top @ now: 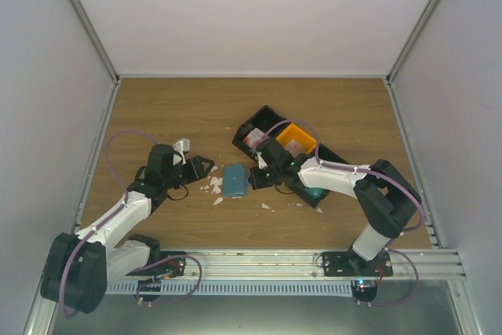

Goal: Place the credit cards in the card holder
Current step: Open the card holder at the center of the board.

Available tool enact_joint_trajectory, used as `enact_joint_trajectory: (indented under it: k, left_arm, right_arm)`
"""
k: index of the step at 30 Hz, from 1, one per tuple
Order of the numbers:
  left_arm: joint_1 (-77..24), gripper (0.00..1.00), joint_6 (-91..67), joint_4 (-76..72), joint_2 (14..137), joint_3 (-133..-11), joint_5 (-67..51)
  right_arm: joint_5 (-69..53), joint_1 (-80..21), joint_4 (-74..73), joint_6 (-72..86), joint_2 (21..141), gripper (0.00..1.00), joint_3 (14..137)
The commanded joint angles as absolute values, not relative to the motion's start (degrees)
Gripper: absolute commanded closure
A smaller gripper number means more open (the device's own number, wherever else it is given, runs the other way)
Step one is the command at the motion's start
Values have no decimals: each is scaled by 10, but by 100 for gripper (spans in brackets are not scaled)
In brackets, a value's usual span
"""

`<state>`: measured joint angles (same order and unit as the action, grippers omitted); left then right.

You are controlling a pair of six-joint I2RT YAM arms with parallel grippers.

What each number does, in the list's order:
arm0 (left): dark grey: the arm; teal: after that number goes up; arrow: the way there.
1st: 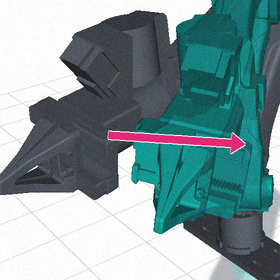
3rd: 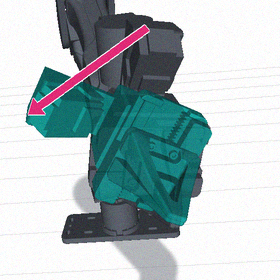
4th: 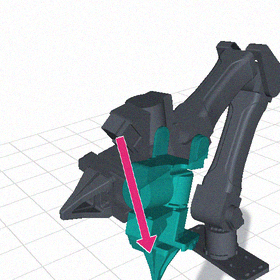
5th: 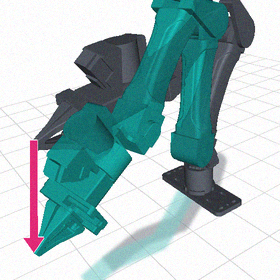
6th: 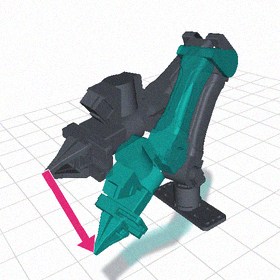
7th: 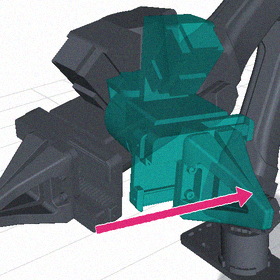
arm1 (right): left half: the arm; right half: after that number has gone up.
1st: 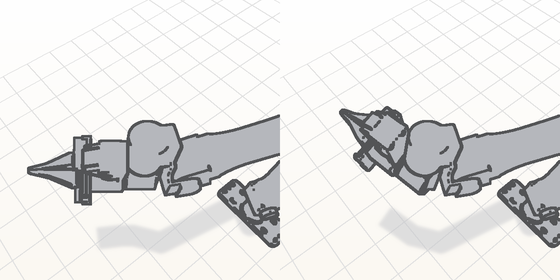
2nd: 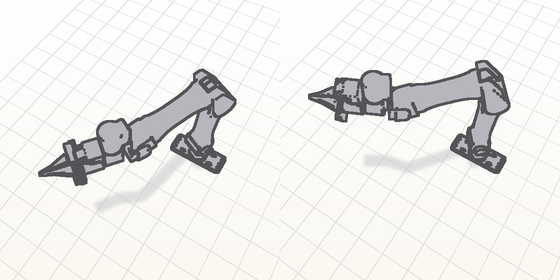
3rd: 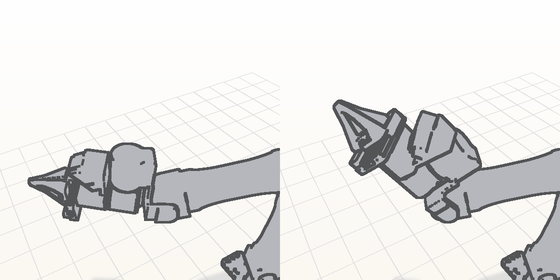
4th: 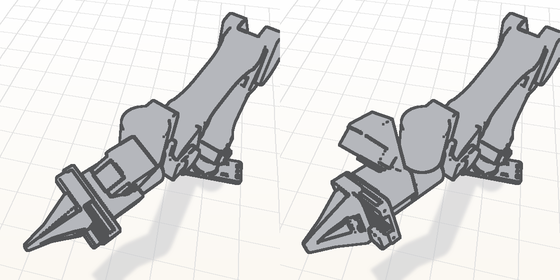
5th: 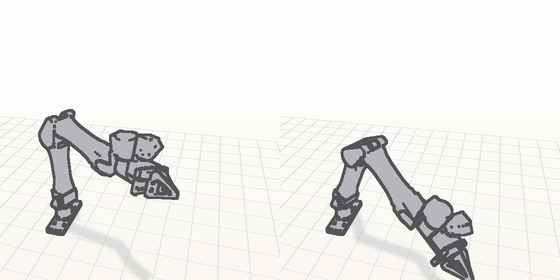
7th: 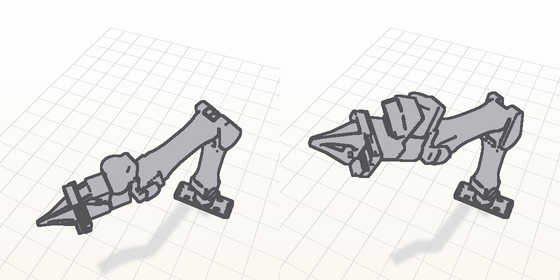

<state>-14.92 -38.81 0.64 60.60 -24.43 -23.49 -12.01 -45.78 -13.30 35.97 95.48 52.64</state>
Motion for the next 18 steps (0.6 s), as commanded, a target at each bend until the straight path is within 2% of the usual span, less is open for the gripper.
enact_joint_trajectory:
  k: [1, 5, 18]
  left_arm:
    - [-152, 47, -377, -18, 593, -267, -295]
    - [-157, 49, -380, -40, 601, -276, -365]
    - [-161, 55, -382, -42, 617, -288, -374]
  right_arm:
    - [-117, -458, -141, 339, 928, 100, 563]
    - [-150, -459, -136, 327, 924, 100, 580]
    - [-216, -460, -118, 298, 919, 100, 594]
